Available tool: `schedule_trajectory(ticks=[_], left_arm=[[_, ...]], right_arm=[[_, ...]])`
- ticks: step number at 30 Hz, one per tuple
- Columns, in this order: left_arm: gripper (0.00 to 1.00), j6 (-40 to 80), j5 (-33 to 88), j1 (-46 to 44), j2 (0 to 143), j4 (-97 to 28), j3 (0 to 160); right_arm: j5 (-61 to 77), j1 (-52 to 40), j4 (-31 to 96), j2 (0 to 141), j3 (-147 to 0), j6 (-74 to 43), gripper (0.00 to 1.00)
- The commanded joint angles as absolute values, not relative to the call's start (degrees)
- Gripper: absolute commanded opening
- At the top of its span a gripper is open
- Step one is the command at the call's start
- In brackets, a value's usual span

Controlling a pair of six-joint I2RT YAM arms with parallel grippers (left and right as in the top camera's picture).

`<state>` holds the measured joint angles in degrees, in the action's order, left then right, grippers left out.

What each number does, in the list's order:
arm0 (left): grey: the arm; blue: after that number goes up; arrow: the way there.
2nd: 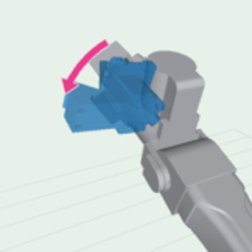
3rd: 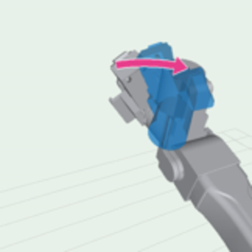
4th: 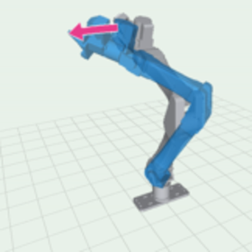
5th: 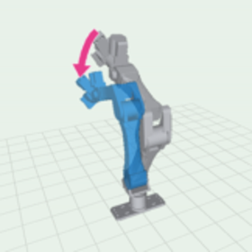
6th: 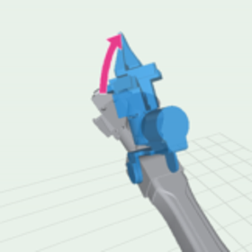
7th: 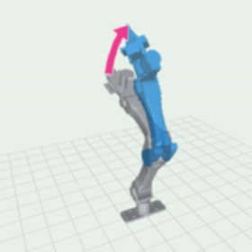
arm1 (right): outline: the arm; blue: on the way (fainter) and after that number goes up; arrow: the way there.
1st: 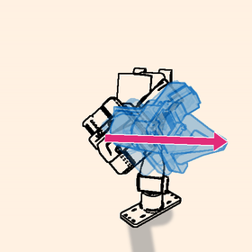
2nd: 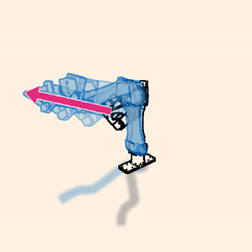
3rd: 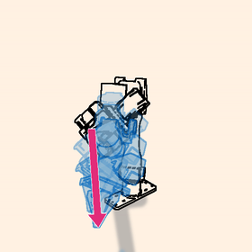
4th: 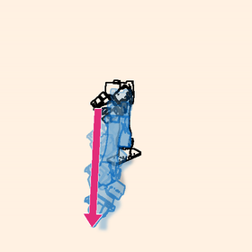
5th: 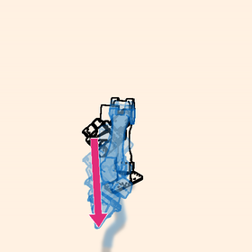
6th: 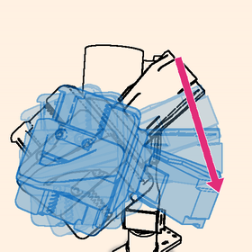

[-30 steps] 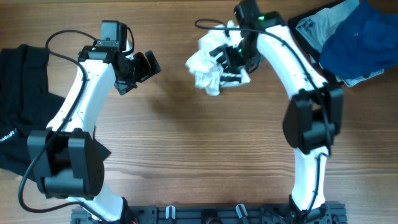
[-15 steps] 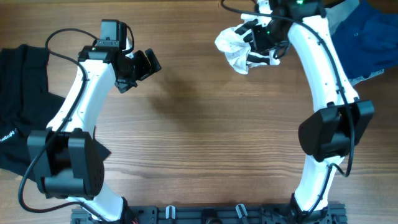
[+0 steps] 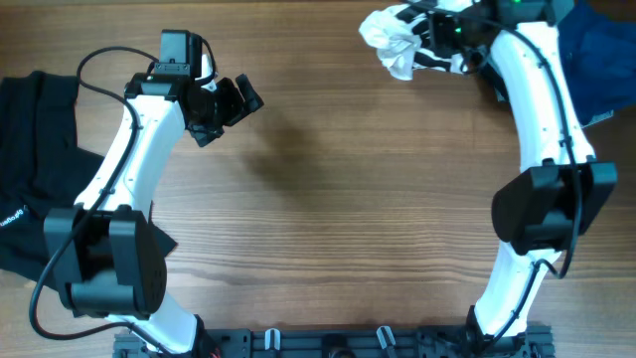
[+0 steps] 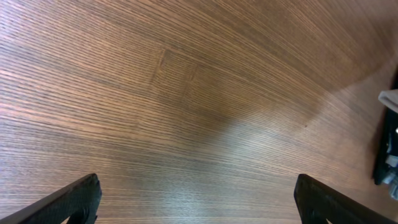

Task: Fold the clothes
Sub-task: 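Lift the bundled shirt with the right gripper and carry it to the top-right tray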

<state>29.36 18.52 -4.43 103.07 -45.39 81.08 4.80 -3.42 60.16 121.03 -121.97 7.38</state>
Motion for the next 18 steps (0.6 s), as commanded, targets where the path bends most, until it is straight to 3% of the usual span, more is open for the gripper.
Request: schedule_trajectory(ticks=[1, 18], left_arm=[[1.0, 30.5, 20.1, -4.4, 102.3, -45.2, 81.8], [1.0, 30.9, 20.1, -4.4, 102.3, -45.7, 81.8]], right_arm=[[8.9, 0.3, 57.7, 118.5, -123.9, 4.3, 0.04], [13.6, 12.8, 46.9, 118.5, -124.2, 10.5, 0.04]])
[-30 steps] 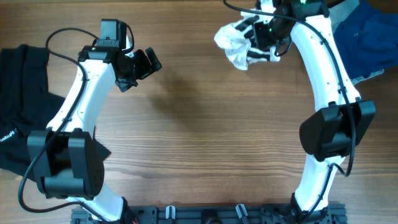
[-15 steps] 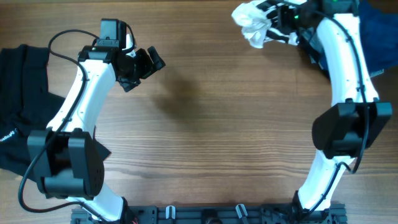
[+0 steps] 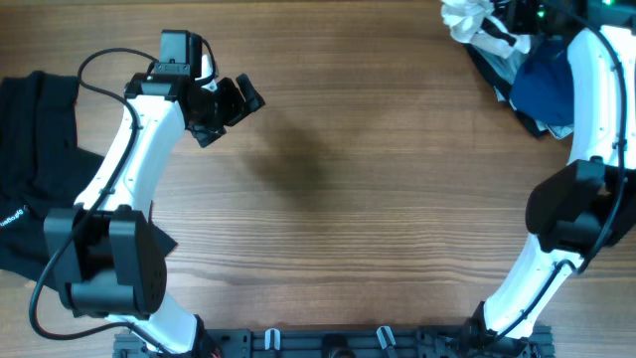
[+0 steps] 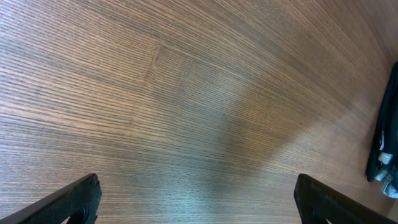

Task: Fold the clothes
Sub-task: 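Lift the bundled shirt with the right gripper and carry it to the top-right tray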

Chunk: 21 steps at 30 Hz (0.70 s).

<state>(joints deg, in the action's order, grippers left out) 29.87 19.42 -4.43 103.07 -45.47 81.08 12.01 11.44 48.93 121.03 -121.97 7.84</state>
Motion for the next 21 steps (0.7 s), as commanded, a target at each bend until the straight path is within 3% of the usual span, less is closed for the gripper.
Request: schedule_trajectory(ticks=[1, 15, 21], left_arm=[[1.0, 31.2, 20.1, -4.4, 102.3, -45.7, 81.8], [1.0, 35.3, 21.7, -4.4, 102.3, -46.1, 81.8], [1.0, 36.7, 23.0, -4.4, 102.3, -45.8, 81.8]], right_arm=[[13.6, 13.3, 46.1, 118.5, -124.2, 10.6, 0.04], [26.9, 27.5, 38.0, 118.7, -124.6, 19.5, 0.04], [36.2, 27.3, 46.7, 118.7, -124.6, 28.5, 0.04]])
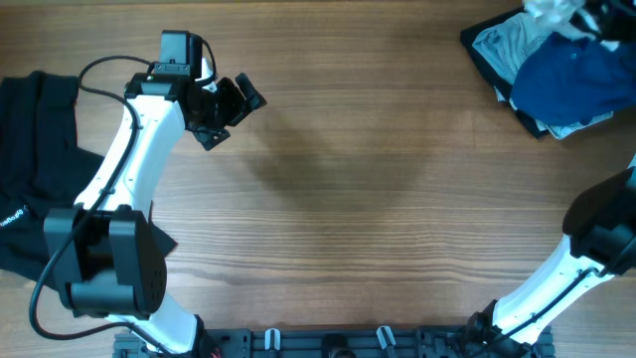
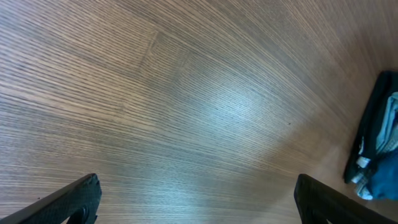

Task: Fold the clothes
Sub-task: 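Lift the bundled shirt with the right gripper and carry it to the top-right tray, then lower the shirt onto the folded clothes in the tray and release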

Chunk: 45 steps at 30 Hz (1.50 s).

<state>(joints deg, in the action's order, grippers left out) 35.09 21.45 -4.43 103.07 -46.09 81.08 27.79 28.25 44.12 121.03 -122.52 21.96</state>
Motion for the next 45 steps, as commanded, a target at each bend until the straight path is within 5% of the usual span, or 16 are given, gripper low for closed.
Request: schedule_trajectory(ticks=[1, 11, 19, 25, 35, 45], left_arm=[[1.0, 36.7, 23.0, -4.4, 102.3, -45.8, 81.8], [1.0, 36.7, 23.8, -4.4, 102.3, -45.7, 81.8], [1.0, 36.7, 24.1, -4.4, 102.3, -45.7, 81.8], [1.0, 36.7, 24.5, -4.4, 102.3, -45.5, 81.8], [1.0, 36.7, 24.4, -4.4, 102.3, -45.2, 81.8], [1.0, 36.7, 25.3, -4.4, 102.3, -45.3, 81.8]], right_arm=[[36.8, 26.6, 48.2, 118.7, -124.5, 28.9, 0.04], [34.0, 13.2, 62.1, 119.0, -123.1, 42.2, 0.04], [38.7, 12.9, 72.0, 119.5, -123.0, 56.4, 0.04], [38.4, 14.8, 71.0, 119.7, -123.0, 52.0, 0.04], [12.5, 15.7, 38.5, 119.7, -123.0, 16.1, 0.04], [9.5, 17.6, 22.7, 122.5, -123.0, 19.7, 0.04]])
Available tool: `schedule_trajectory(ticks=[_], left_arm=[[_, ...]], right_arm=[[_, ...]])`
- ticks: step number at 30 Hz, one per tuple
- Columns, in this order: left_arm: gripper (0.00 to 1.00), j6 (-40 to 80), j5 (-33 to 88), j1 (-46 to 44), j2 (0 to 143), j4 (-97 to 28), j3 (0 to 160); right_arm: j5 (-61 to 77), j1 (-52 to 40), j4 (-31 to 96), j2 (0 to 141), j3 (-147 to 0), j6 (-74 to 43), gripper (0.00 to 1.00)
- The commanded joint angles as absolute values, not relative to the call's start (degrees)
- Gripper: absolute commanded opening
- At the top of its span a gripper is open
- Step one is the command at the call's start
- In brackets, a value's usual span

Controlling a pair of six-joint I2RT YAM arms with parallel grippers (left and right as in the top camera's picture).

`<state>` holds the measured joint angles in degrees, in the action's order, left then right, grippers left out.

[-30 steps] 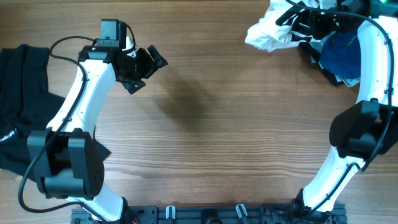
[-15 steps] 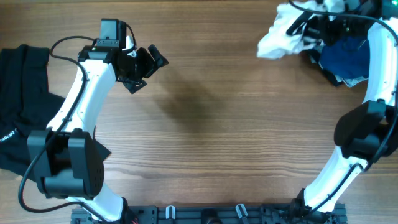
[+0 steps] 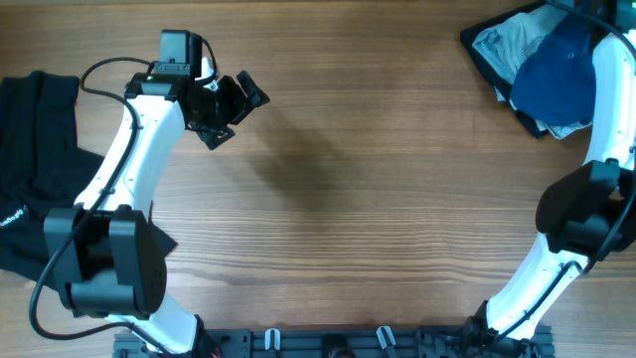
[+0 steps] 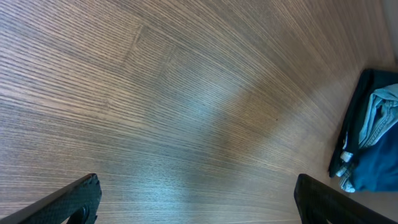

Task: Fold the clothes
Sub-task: 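Lower the shirt onto the folded clothes in the tray and release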

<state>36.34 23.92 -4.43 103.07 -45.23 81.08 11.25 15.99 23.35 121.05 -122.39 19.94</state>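
Observation:
My left gripper (image 3: 238, 113) hangs open over the bare wooden table (image 3: 378, 209), left of the middle. In the left wrist view its two black fingertips (image 4: 71, 200) stand wide apart with only wood between them (image 4: 199, 208). A pile of clothes lies at the back right corner: a blue garment (image 3: 556, 62) on top, a grey one (image 3: 494, 45) beside it, dark cloth beneath. The same pile (image 4: 370, 146) shows at the right edge of the wrist view. My right arm (image 3: 606, 109) reaches up past the pile, and its gripper is beyond the frame's top edge.
A spread of black clothing (image 3: 30, 169) lies at the table's left edge, behind my left arm. The right arm's base joint (image 3: 581, 219) stands near the right edge. A black rail (image 3: 328, 343) runs along the front.
The white cloth at the top edge above the pile is gone from view. My right arm now stands in full view beside the pile. The left gripper has barely shifted.
My right gripper first held a bunched white cloth at the back, left of the pile. It then had it closer to the pile, then at the top edge above it. Now neither cloth nor gripper shows. My left gripper stayed open over bare wood throughout.

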Motion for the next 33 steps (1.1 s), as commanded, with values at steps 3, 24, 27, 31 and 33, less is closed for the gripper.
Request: schedule_trajectory(ticks=[3, 24, 27, 31, 33], left_arm=[[1.0, 36.7, 26.2, -4.4, 102.3, -45.2, 81.8], [1.0, 39.3, 27.6, -4.4, 102.3, -43.7, 81.8], [1.0, 39.3, 27.6, -4.4, 102.3, -43.7, 81.8], [1.0, 39.3, 27.6, -4.4, 102.3, -43.6, 81.8], [1.0, 39.3, 27.6, -4.4, 102.3, -43.5, 81.8]], right_arm=[[9.2, 20.3, 23.2, 125.4, -123.0, 19.7, 0.04], [21.4, 31.8, 37.7, 127.7, -123.0, 25.6, 0.04], [21.3, 29.8, 41.5, 127.7, -123.0, 27.2, 0.05], [21.7, 27.9, 48.9, 127.7, -123.0, 23.3, 0.04], [21.5, 27.9, 52.5, 127.7, -123.0, 19.5, 0.04]])
